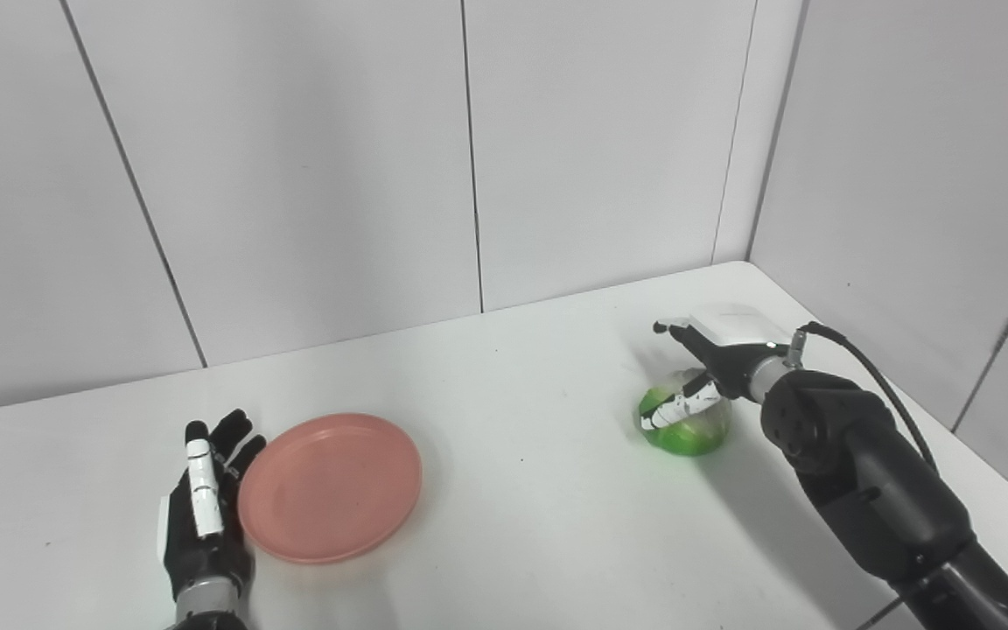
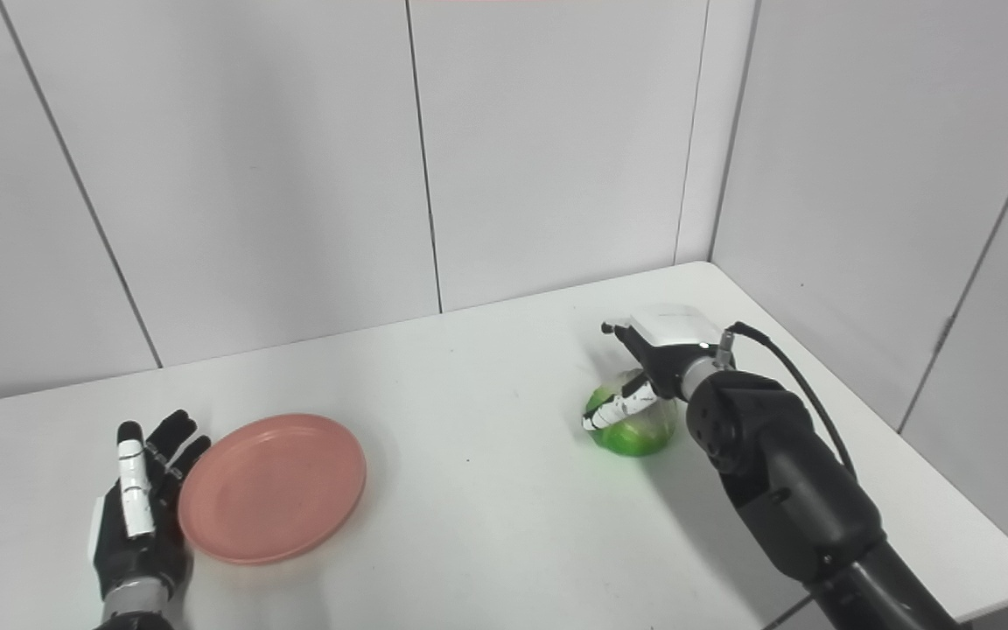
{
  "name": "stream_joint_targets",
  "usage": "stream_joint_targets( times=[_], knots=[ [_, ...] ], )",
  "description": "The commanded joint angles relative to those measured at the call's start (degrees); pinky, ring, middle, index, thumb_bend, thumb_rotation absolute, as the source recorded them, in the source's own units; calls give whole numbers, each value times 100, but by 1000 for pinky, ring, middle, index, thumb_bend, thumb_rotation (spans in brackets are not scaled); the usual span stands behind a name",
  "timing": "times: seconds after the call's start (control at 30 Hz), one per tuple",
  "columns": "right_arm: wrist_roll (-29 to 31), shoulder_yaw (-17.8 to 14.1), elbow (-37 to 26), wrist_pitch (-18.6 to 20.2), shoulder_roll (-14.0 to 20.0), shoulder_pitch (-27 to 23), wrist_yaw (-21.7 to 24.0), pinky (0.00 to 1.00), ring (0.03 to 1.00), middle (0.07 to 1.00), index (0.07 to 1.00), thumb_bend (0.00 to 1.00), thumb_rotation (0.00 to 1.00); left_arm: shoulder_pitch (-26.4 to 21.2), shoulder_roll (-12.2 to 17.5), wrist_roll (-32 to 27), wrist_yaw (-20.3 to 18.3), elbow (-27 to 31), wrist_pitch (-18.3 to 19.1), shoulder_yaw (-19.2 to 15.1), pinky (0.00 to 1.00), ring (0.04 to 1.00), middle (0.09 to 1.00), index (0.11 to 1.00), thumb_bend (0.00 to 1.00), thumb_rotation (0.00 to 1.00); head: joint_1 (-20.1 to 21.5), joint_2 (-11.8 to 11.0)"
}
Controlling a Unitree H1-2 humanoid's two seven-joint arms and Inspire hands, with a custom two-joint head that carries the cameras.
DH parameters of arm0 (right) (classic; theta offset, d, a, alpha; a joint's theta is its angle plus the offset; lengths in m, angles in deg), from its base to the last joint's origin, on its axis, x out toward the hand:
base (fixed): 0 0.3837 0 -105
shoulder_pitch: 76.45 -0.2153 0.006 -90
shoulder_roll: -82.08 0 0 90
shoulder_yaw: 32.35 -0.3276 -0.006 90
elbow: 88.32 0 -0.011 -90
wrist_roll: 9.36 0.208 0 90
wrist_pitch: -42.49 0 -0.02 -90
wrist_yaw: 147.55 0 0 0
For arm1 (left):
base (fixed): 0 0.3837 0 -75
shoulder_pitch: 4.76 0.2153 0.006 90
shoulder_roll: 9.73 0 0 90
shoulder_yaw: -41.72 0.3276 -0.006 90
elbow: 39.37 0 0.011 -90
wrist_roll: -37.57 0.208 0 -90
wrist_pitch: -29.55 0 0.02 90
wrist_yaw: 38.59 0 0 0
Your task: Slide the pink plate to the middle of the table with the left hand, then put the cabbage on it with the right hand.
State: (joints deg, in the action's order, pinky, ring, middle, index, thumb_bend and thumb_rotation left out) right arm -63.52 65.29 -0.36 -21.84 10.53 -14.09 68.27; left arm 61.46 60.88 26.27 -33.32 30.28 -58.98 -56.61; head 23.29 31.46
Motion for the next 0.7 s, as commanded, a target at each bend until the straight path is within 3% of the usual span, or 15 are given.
stream_joint_targets(
  times=[0.0,0.1,0.4,0.57,0.67],
  knots=[
    [-89,9,-44,102,215,-303,89,598,844,921,891,1000,505,-154,24,1,-17,97,67,10,871,806,833,710,672,940,-2,8],
    [-160,80,5,119,264,-352,437,619,869,937,896,1000,511,-156,31,7,-15,83,70,6,865,807,834,723,675,939,-2,8],
    [-296,193,342,122,208,-542,1042,605,821,892,872,1000,503,-173,52,1,-18,82,109,3,855,795,820,711,668,936,-6,123],
    [-22,-71,425,115,39,-404,517,527,719,844,869,1000,453,-171,41,14,3,107,151,6,853,793,818,706,672,929,-39,163],
    [190,-161,436,88,-49,-272,93,545,676,784,858,1000,345,-158,36,46,20,142,175,23,843,788,815,701,668,927,-43,171]
  ],
)
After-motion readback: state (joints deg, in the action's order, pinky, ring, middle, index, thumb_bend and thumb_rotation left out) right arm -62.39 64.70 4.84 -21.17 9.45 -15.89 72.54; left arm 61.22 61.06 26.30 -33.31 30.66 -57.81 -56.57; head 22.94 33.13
